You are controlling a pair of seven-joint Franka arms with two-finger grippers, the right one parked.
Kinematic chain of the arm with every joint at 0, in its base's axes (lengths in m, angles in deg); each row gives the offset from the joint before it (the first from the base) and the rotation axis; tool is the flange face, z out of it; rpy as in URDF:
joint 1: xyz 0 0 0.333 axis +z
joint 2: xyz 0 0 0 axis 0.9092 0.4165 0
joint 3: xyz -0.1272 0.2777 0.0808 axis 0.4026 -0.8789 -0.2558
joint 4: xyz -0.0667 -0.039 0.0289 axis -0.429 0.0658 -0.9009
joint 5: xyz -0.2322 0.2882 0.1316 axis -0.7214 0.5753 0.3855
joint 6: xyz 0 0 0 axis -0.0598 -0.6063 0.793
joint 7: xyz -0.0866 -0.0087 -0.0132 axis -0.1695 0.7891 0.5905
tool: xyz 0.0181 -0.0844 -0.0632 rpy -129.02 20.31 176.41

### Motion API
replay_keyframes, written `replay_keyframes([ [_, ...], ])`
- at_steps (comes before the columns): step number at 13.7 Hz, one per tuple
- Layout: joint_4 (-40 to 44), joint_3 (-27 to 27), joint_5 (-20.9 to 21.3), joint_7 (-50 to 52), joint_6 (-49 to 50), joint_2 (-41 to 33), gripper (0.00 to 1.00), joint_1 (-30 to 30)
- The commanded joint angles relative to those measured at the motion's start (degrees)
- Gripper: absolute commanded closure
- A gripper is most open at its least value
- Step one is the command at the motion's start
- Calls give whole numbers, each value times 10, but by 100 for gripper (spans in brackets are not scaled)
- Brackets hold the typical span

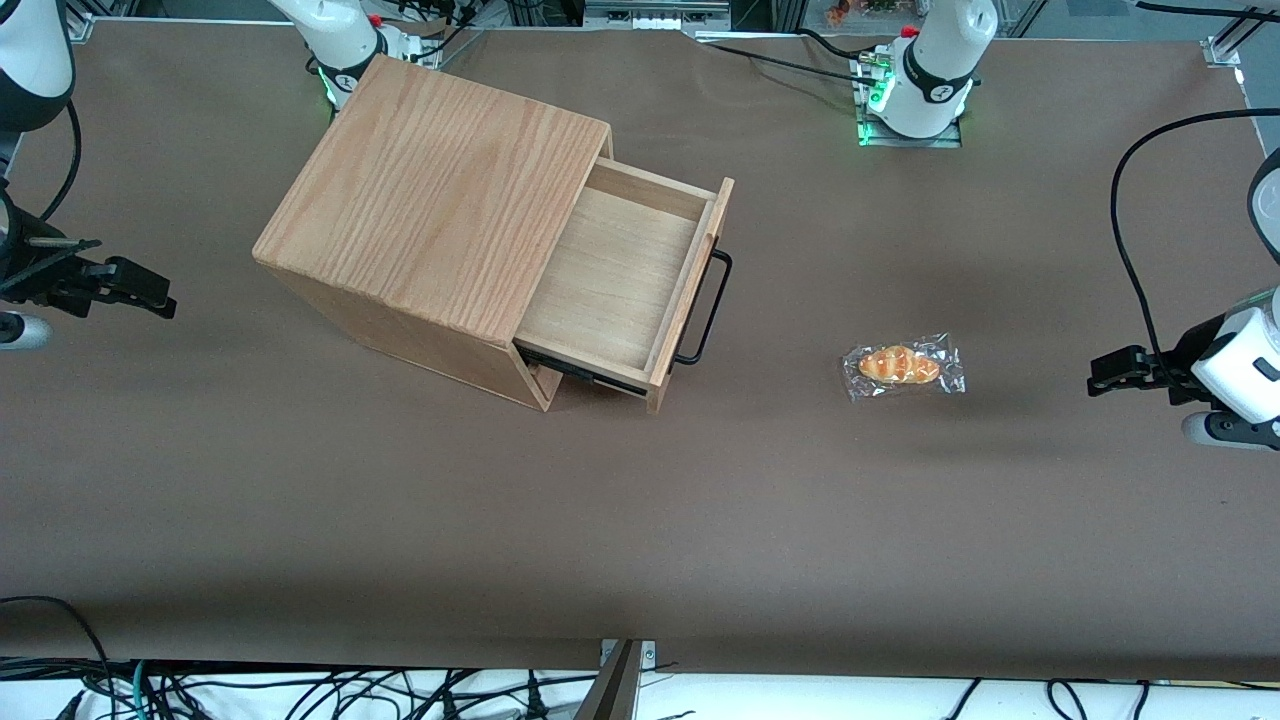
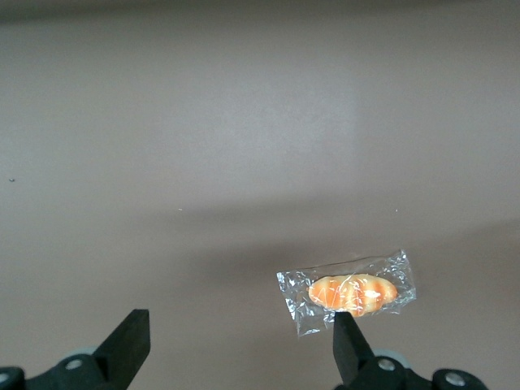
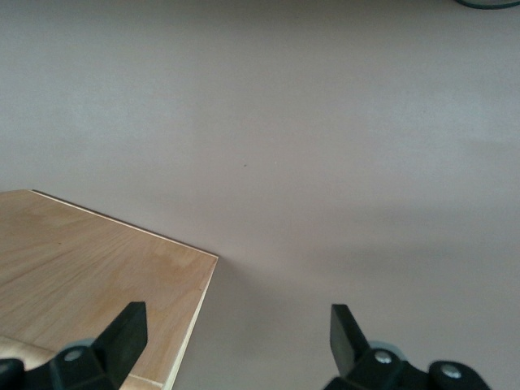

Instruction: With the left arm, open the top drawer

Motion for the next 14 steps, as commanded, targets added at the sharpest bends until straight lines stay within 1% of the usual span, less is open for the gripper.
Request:
replay_keyframes([
  [1, -8, -1, -8, 8, 3, -13, 0, -3],
  [14, -6, -1, -14, -3, 5, -14, 0, -3],
])
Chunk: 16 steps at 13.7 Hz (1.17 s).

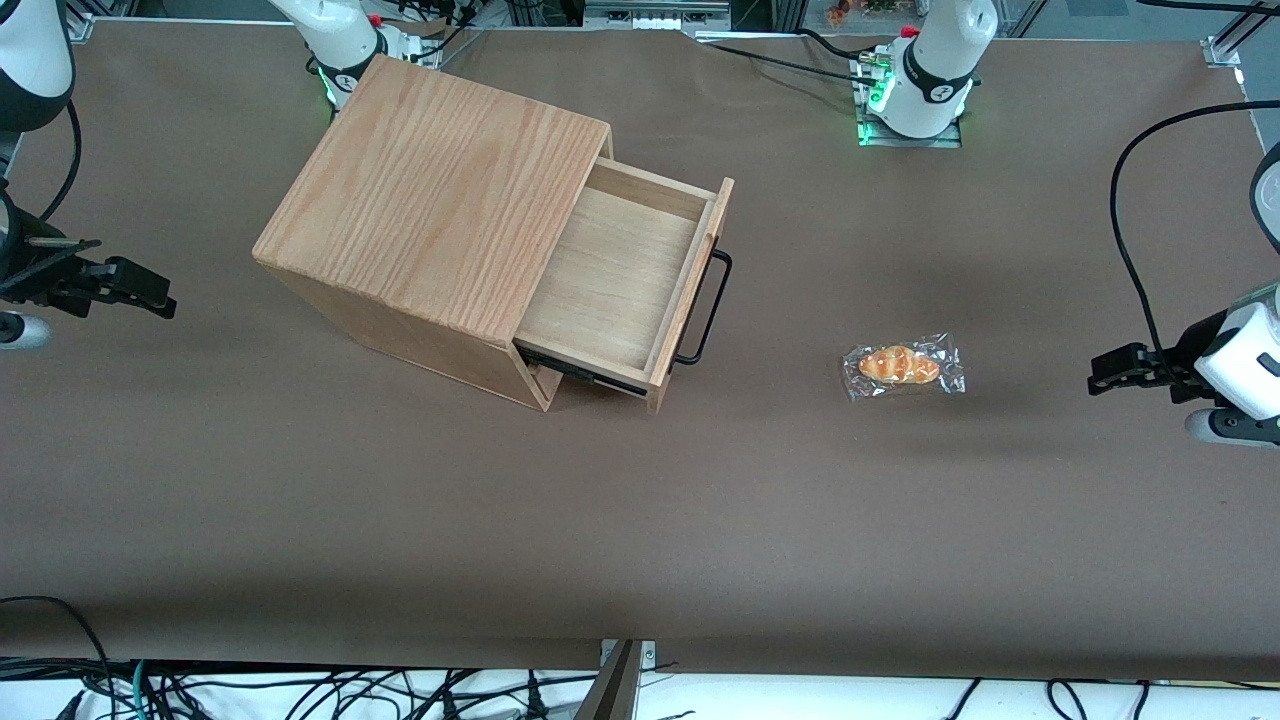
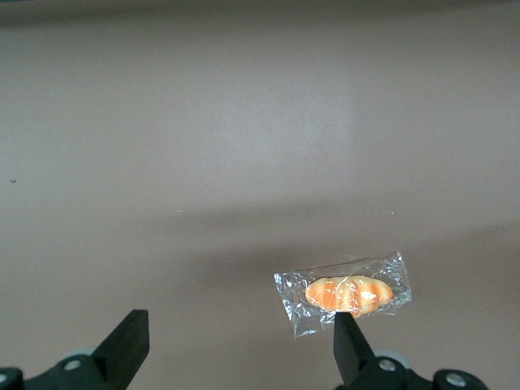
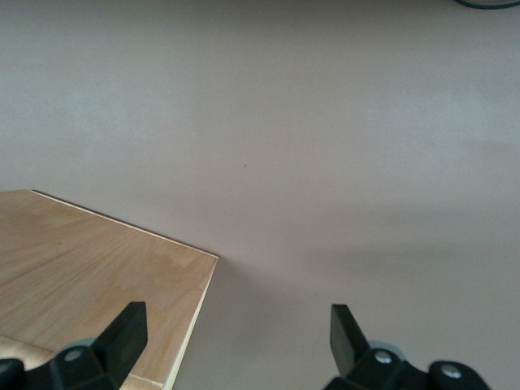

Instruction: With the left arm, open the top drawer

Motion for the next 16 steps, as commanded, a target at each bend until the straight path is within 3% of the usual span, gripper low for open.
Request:
replay_keyframes([
  [1, -6, -1, -14, -5, 5, -11, 0, -2],
  [16, -8, -1, -15, -7, 46, -11, 0, 3],
])
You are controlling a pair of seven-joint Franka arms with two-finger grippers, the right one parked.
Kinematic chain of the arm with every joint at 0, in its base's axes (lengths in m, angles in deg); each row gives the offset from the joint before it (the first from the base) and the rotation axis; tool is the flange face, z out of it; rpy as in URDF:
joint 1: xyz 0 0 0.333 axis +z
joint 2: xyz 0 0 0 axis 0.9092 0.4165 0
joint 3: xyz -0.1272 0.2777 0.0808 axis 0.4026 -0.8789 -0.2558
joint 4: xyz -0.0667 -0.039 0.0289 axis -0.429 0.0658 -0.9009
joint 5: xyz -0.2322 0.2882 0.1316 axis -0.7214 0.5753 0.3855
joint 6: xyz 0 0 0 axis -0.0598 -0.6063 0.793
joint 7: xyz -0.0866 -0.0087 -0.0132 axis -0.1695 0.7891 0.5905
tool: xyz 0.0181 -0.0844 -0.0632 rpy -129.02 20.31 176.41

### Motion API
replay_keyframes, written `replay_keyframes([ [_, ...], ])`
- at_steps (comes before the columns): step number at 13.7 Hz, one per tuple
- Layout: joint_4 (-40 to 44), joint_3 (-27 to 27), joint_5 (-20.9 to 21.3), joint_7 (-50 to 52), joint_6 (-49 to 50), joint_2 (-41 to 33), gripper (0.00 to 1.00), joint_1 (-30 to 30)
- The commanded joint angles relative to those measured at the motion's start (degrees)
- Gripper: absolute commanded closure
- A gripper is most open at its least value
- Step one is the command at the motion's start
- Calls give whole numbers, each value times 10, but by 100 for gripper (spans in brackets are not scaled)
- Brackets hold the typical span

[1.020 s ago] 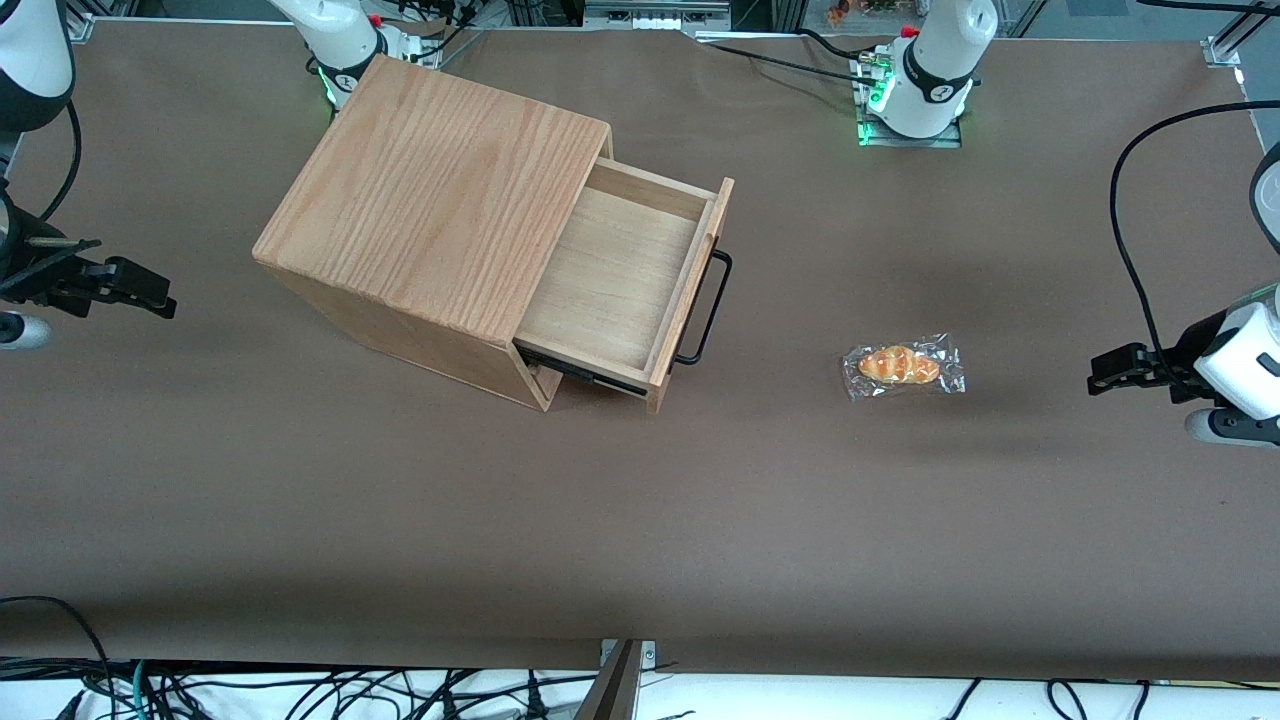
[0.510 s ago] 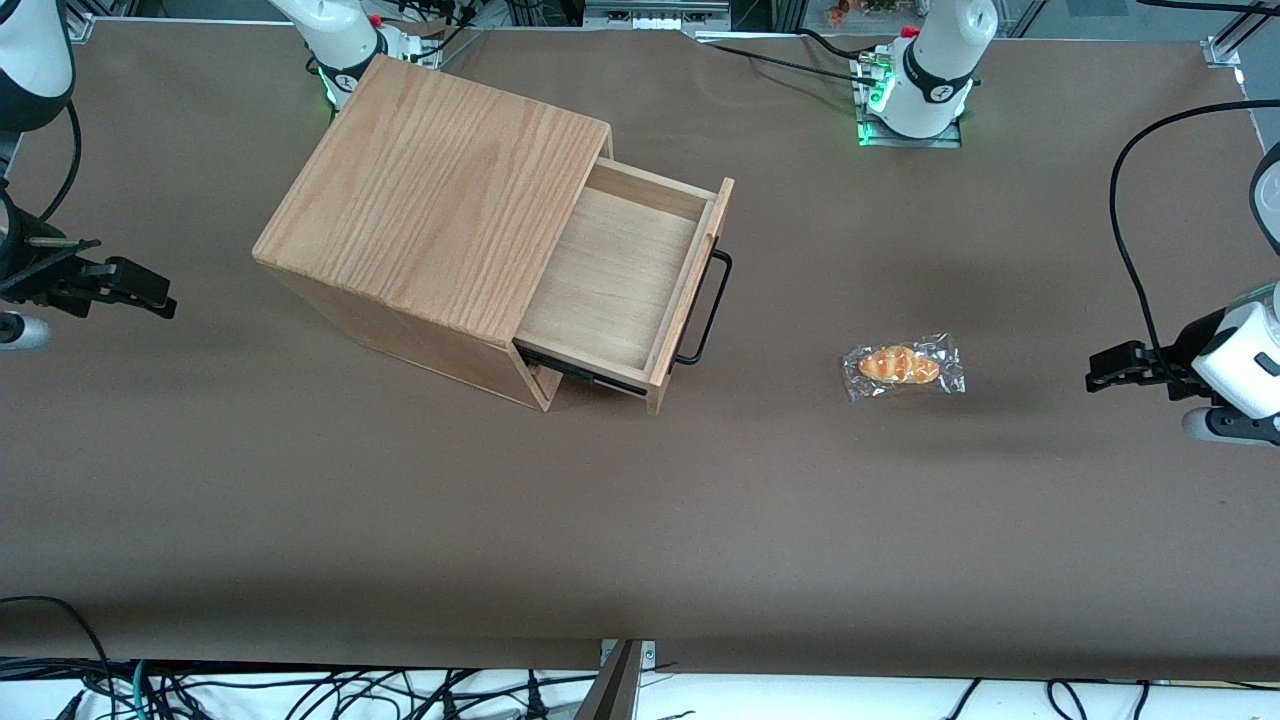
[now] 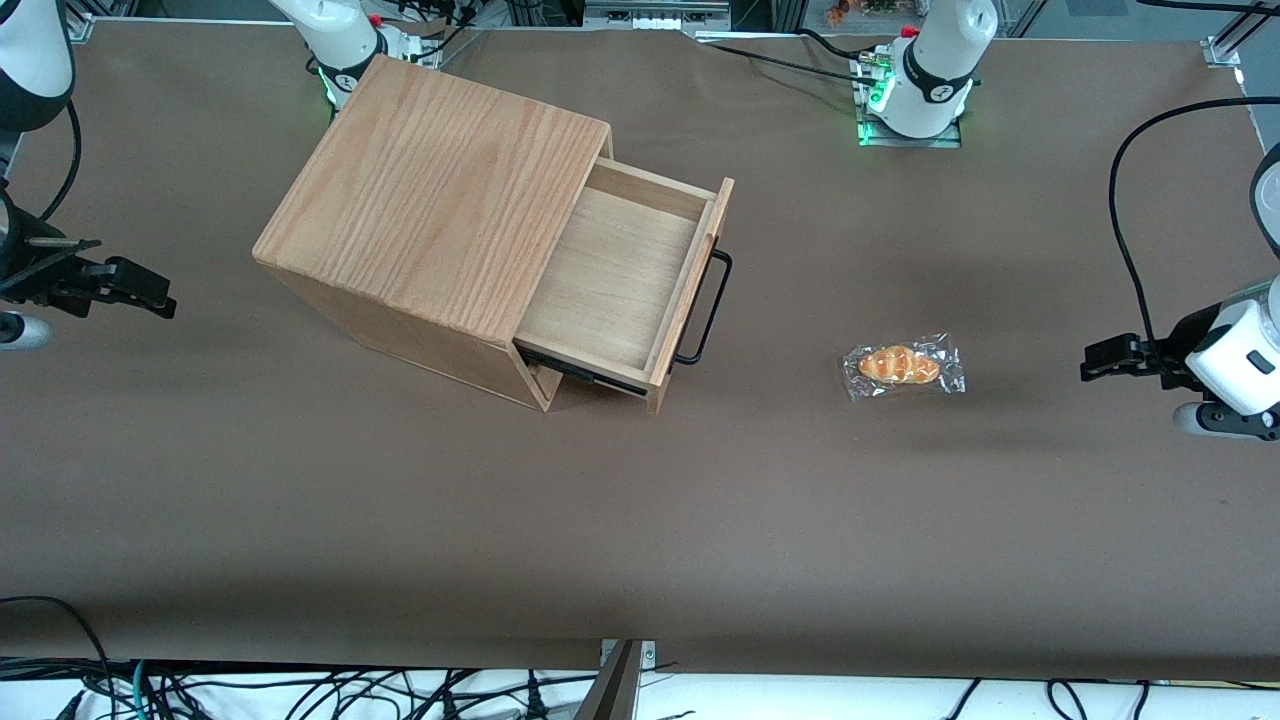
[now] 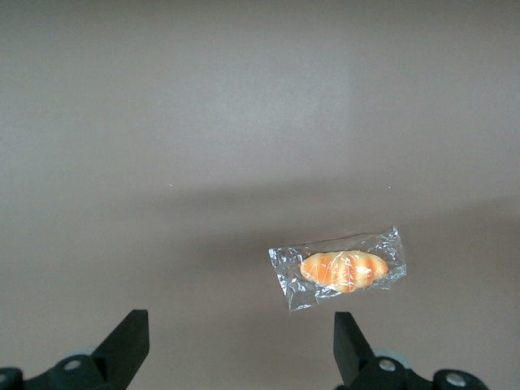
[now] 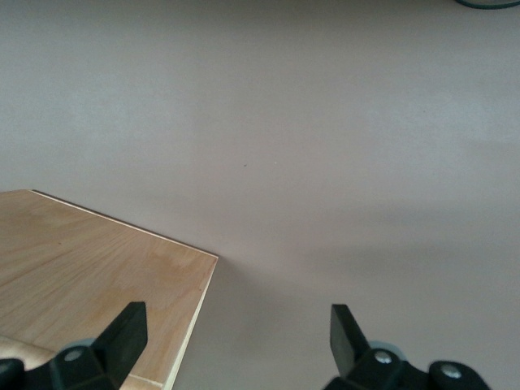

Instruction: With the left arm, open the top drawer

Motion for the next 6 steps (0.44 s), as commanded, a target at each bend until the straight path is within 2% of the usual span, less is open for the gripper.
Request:
replay_keyframes([
  [1, -7, -1, -15, -7, 10, -11, 0, 3],
  [6, -7, -1, -15, -7, 25, -11, 0, 3],
])
